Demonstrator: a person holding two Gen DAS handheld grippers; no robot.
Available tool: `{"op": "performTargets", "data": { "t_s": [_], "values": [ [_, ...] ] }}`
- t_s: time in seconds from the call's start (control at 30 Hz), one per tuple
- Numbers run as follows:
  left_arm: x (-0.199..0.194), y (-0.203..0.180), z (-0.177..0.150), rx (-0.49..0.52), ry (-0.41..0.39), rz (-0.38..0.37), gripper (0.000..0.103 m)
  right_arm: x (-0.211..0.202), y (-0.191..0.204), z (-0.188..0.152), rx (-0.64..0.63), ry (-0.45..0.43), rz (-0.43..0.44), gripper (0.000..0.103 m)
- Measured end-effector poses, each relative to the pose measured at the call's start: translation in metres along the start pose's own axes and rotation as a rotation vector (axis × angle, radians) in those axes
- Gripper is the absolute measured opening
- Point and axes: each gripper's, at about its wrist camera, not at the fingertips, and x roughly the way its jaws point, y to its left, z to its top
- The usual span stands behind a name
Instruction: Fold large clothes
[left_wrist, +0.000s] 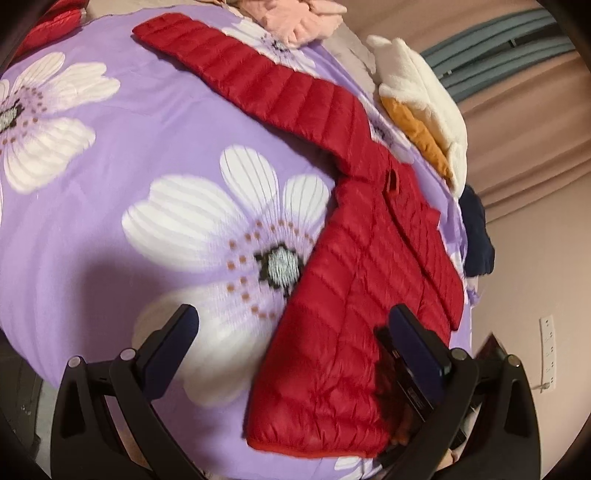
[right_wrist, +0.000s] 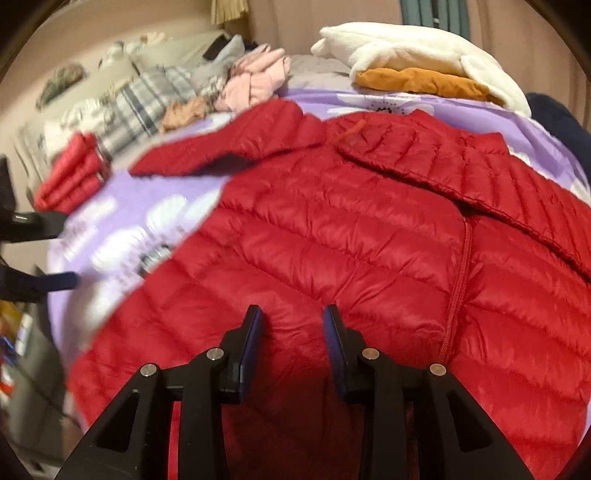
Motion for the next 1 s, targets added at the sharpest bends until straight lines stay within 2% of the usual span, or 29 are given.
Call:
{"op": "performTargets", "data": {
  "t_s": [0.1, 0.23, 0.43, 0.6, 0.73, 1.0],
  "values": [
    [-0.001, 0.006, 0.026, -0.021, -0.047, -0.019, 0.103, -0.019, -0.003, 0.004, 0.061, -0.051, 0.06, 0.043],
    [0.015, 0.017, 0.069, -0.081, -0.076, -0.08, 0.103, -0.035, -0.009, 0.008, 0.103, -0.095, 0.085, 0.043],
    [0.053, 0.04, 0.121, -0.205, -0.069, -0.159, 0.103, -0.041, -0.023, 0.013, 0.144, -0.107, 0.08, 0.043],
    [0.061, 0.076, 0.154, -0.361, -0.141, -0.241, 0.103, -0.041, -0.034, 0.013, 0.155, -0.097, 0.054, 0.043],
    [0.055, 0.094, 0.168, -0.412, -0.192, -0.278, 0.103, -0.038, -0.041, 0.014, 0.178, -0.093, 0.058, 0.043],
    [0.063, 0.103, 0.202, -0.447, -0.231, -0.248, 0.103, -0.036, -0.04, 0.02, 0.166, -0.099, 0.072, 0.043]
  ]
}}
